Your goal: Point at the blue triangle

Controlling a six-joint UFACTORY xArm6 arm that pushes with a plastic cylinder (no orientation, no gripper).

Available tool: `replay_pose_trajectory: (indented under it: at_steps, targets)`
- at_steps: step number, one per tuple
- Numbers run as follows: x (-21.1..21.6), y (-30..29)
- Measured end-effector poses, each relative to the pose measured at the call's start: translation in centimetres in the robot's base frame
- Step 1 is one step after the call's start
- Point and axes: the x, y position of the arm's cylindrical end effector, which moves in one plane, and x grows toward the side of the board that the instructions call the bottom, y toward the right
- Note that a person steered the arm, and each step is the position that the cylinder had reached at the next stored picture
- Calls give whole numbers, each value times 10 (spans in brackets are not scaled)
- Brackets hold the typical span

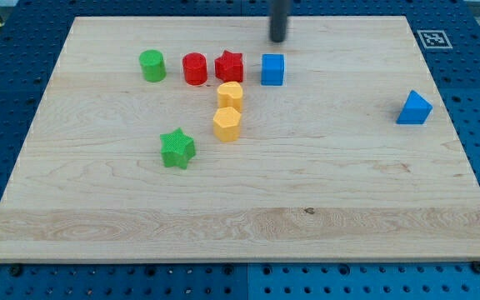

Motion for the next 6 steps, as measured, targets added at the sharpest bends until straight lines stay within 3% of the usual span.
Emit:
replay_pose_trajectory:
  at_steps: [1, 4, 5, 6]
  targets:
    - [23, 72]
    - [152, 83]
    - [195, 106]
    - [202, 169]
